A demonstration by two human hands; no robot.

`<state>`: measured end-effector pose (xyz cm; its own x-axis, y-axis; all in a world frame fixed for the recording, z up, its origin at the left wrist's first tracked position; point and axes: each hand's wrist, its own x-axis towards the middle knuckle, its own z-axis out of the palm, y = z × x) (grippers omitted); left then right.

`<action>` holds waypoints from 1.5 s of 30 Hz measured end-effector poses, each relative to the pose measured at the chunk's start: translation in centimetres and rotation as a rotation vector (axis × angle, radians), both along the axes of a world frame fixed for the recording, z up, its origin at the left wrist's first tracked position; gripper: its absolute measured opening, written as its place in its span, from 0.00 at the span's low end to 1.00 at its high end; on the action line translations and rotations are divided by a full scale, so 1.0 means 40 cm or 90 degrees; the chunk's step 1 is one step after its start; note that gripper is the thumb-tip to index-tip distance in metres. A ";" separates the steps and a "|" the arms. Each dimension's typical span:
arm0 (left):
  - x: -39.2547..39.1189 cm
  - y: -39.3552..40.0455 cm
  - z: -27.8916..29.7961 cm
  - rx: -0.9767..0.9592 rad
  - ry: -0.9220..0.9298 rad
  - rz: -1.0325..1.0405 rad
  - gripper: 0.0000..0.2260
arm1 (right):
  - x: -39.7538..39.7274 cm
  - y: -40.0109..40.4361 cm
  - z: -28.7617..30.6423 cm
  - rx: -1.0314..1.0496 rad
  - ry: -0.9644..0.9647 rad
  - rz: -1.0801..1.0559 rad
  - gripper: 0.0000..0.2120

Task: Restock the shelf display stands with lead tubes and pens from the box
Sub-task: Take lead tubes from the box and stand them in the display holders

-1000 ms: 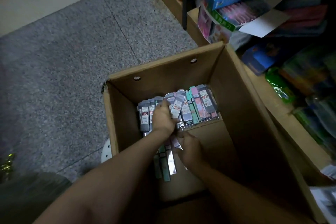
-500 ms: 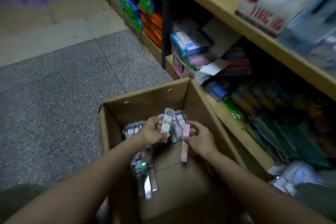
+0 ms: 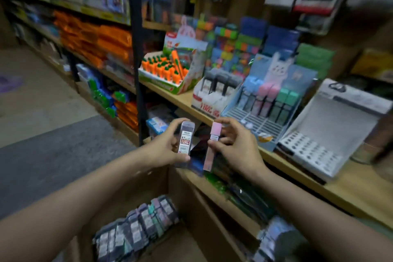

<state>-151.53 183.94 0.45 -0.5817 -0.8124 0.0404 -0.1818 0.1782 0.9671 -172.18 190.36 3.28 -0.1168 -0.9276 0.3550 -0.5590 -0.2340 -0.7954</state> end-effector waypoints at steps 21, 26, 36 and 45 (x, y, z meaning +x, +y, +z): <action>-0.283 -0.058 0.120 0.037 0.175 -0.015 0.36 | -0.312 -0.001 0.285 -0.143 0.243 -0.265 0.14; -0.275 -0.084 0.108 0.013 0.150 0.043 0.37 | -0.301 -0.081 0.275 -0.128 0.276 -0.270 0.12; -0.273 -0.126 0.081 -0.013 0.111 0.076 0.15 | -0.292 -0.153 0.220 -0.086 0.244 -0.292 0.14; -0.289 -0.126 0.050 0.001 0.100 0.092 0.12 | -0.295 -0.147 0.232 -0.082 0.270 -0.260 0.15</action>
